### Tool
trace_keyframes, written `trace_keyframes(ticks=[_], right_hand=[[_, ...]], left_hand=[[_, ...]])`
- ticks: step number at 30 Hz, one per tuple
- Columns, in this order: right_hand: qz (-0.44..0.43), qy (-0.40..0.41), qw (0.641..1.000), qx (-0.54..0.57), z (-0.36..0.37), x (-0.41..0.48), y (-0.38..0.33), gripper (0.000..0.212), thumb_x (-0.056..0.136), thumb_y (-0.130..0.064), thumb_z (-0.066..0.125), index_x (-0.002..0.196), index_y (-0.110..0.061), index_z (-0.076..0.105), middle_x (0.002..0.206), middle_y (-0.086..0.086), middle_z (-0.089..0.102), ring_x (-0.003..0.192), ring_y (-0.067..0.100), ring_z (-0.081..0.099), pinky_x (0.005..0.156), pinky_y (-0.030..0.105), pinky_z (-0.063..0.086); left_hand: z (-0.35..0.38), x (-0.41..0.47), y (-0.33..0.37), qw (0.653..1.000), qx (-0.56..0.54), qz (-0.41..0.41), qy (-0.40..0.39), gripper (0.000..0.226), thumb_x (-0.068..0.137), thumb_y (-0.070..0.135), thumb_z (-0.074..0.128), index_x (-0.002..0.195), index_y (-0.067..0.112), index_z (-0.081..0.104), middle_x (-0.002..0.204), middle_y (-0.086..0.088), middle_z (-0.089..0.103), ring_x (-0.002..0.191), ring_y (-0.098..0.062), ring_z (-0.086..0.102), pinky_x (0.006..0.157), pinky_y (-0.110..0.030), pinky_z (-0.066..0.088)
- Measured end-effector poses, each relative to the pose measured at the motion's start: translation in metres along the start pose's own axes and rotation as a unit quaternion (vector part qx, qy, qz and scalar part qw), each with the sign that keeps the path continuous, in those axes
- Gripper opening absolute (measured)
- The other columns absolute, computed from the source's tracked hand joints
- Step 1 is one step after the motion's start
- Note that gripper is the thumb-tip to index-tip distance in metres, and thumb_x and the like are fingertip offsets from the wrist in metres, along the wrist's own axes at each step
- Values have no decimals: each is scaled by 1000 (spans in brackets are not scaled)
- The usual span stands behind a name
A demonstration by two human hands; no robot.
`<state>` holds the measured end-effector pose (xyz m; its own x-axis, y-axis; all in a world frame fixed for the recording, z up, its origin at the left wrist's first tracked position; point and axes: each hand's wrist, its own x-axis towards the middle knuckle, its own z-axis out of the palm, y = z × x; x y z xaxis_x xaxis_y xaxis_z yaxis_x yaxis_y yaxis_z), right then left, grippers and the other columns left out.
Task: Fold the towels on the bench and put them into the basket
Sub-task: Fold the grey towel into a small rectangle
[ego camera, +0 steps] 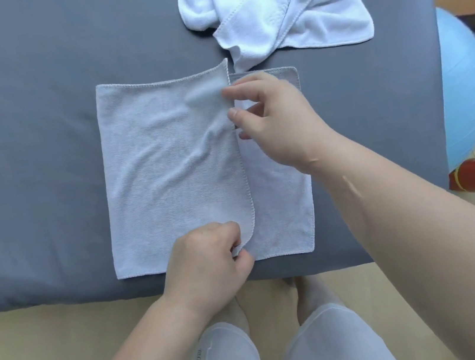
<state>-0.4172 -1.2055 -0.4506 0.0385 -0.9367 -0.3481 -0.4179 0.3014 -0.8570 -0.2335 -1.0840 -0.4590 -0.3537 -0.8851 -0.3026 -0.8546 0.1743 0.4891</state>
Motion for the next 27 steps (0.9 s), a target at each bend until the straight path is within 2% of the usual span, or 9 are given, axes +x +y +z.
trace_keyframes(ticks=[4,9,11,14,16,19,22,25,27], right_hand=[[-32,73,996,47,-18,-7,-14,21,92,-15,65,111,-16,74,115,-8,64,82,14,72,88,41,58],[7,142,990,26,-41,-8,9,19,87,-13,65,100,-23,75,105,-5,70,82,15,72,86,41,59],[51,136,989,26,-43,-6,30,20,87,-11,65,99,-24,74,104,-4,71,84,16,72,86,42,60],[108,94,990,19,-40,-5,59,21,89,-13,67,108,-21,72,112,-1,69,94,16,71,93,40,57],[113,76,990,39,-40,-5,68,21,91,-11,68,108,-22,71,120,-1,65,99,17,69,97,38,54],[98,64,989,84,-45,-4,65,23,92,-8,67,114,-13,71,128,-1,60,98,14,68,94,38,58],[61,68,986,136,-52,-10,48,26,93,-5,67,119,-4,70,129,-1,59,90,11,68,88,34,60],[23,84,981,171,-58,-19,33,29,91,0,66,119,-3,70,126,-3,60,87,12,69,86,31,60],[16,98,978,182,-64,-23,31,32,89,3,64,119,-4,70,125,-7,61,87,14,70,86,31,59]], left_hand=[[-28,-4,25,995,-48,48,72,12,65,23,51,57,15,47,51,4,42,48,-20,42,41,-33,38],[4,17,54,995,-55,79,38,12,67,23,52,60,15,47,53,4,43,49,-23,44,42,-29,35],[33,26,54,998,-24,61,-4,12,69,24,53,63,16,47,57,3,46,52,-24,46,46,-28,34],[66,31,47,996,16,-15,-87,8,82,23,56,79,16,55,75,2,55,73,-26,52,59,-34,39],[73,33,43,995,1,-37,-91,7,82,23,57,82,17,56,80,4,56,78,-25,53,61,-34,39],[63,35,47,994,-37,-47,-91,8,78,24,60,76,18,55,70,6,55,72,-20,52,59,-33,40],[38,30,54,996,-74,-28,-50,13,70,23,58,67,18,47,57,7,43,59,-17,44,51,-31,36],[13,20,67,995,-81,37,40,10,65,25,50,63,17,43,54,6,39,53,-16,39,46,-30,34],[8,14,75,992,-90,61,63,9,64,22,50,63,15,44,55,5,40,52,-17,38,45,-30,33]])
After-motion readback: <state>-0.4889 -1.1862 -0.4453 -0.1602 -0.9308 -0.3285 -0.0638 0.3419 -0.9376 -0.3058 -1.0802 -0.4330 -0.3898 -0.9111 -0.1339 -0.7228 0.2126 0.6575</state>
